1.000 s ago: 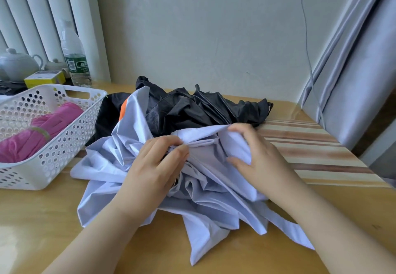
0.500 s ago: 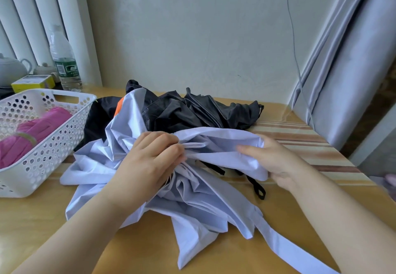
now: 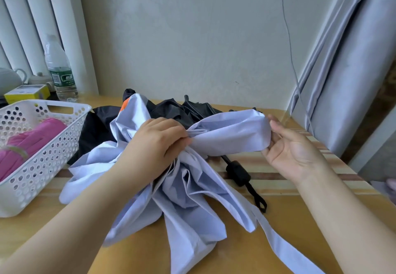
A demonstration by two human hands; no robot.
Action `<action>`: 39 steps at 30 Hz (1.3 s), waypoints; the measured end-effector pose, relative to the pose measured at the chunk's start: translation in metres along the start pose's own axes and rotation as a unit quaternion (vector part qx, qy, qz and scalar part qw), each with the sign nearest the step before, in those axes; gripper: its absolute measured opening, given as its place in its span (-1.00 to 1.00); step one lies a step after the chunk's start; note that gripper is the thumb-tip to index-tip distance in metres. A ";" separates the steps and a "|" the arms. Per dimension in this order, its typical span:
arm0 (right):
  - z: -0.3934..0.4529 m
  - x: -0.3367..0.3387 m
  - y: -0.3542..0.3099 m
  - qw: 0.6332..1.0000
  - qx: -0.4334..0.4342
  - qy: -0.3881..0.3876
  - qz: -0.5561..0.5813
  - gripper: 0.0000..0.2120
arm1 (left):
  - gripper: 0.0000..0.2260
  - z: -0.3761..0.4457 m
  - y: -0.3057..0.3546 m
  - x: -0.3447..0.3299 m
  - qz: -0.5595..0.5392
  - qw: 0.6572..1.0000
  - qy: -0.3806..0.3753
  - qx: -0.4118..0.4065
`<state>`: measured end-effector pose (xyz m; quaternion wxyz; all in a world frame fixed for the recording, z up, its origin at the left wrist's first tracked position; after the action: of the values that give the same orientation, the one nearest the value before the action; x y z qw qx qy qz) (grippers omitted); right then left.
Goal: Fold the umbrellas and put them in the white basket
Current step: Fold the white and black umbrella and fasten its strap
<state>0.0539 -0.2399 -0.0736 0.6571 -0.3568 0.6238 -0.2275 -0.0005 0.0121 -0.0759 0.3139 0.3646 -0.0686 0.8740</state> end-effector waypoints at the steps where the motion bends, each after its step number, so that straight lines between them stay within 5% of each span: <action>1: 0.004 -0.001 -0.001 1.000 0.010 -0.003 0.006 -0.63 | -0.68 0.009 -0.003 0.001 -0.013 1.000 -0.016 0.012; 6: 0.028 -0.001 0.004 0.994 -0.018 0.071 -0.085 -0.94 | -0.77 0.057 -0.026 0.006 -0.061 0.988 -0.083 0.111; 8: 0.034 0.000 0.007 0.991 -0.042 0.077 -0.104 -0.87 | -0.82 0.066 -0.033 0.006 -0.054 0.985 -0.101 0.129; 15: 0.043 -0.009 0.013 0.993 0.005 -0.103 -0.053 -0.56 | -0.57 0.068 -0.037 -0.003 -0.039 0.994 -0.076 0.071; 21: 0.052 0.009 -0.008 0.989 0.117 0.013 0.085 -0.74 | -0.47 0.065 -0.054 -0.008 -0.064 0.991 -0.096 0.072; 24: 0.046 0.012 0.001 0.997 0.074 -0.033 -0.015 -0.82 | -0.46 0.066 -0.056 -0.006 -0.070 0.986 -0.116 0.102; 26: 0.042 0.009 0.008 0.993 0.049 -0.064 -0.084 -0.77 | -0.65 0.067 -0.049 -0.008 -0.065 0.983 -0.119 0.126; 29: 0.037 0.014 0.004 0.986 0.069 -0.017 -0.150 -0.67 | -0.81 0.069 -0.040 -0.010 -0.066 0.982 -0.105 0.144; 33: 0.032 0.031 0.001 0.951 0.097 0.093 -0.277 -0.72 | -0.68 0.069 -0.035 -0.011 -0.109 0.979 -0.095 0.144; 36: 0.026 0.021 0.006 0.942 0.094 0.063 -0.316 -0.73 | -0.54 0.072 -0.028 -0.013 -0.100 0.976 -0.092 0.169; 39: 0.023 0.014 0.012 0.934 0.093 0.052 -0.340 -0.72 | -0.61 0.076 -0.022 -0.019 -0.025 0.979 -0.105 0.172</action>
<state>0.0767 -0.2387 -0.0925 0.5370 -0.4728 0.4749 -0.5125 0.0683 -0.0069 -0.0361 0.2598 0.5041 0.0594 0.8215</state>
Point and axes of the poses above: each hand's wrist, its own z-axis towards the middle knuckle, its own x-axis out of the back of the hand, y = z × x, the point moved 3 cm from there along z, towards the middle knuckle, and after that the axes turned 1 degree about -y, right-handed, at the moved point
